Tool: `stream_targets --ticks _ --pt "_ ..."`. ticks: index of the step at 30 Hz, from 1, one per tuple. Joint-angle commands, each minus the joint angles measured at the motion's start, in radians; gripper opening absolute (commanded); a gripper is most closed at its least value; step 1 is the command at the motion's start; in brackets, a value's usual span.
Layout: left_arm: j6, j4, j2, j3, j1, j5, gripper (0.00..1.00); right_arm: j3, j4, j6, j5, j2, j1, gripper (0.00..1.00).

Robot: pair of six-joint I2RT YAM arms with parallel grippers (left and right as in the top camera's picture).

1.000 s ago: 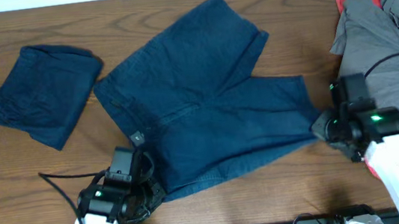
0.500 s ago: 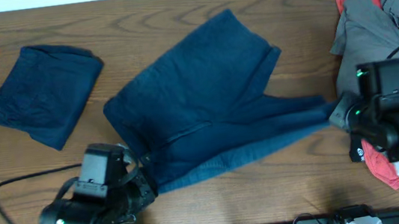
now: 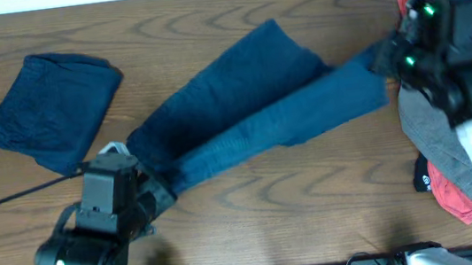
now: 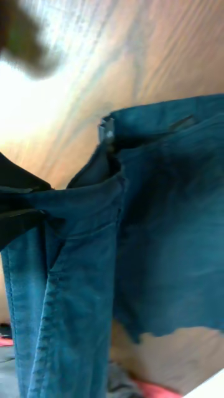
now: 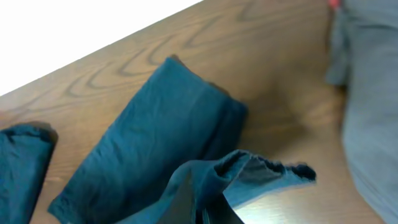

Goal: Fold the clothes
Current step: 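Lift the hem with both grippers and fold it away over the shorts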

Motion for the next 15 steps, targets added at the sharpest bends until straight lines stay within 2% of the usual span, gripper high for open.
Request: stream_targets --ticks 1,7,11,15 --pt "-0.068 0.01 0.059 0.011 0.009 -0.182 0.06 0.016 0.089 -0.075 0.07 0.084 -0.009 0.01" --pt "-0.185 0.039 0.217 0.011 0.013 -0.251 0.06 0.016 0.273 -0.15 0.041 0.227 0.065 0.01" --pt "-0.294 0.046 0.308 0.011 0.014 -0.373 0.06 0.016 0.387 -0.174 0.048 0.312 0.109 0.01" --pt "-0.314 0.118 0.378 0.011 0.024 -0.467 0.06 0.016 0.474 -0.173 0.053 0.393 0.135 0.01"
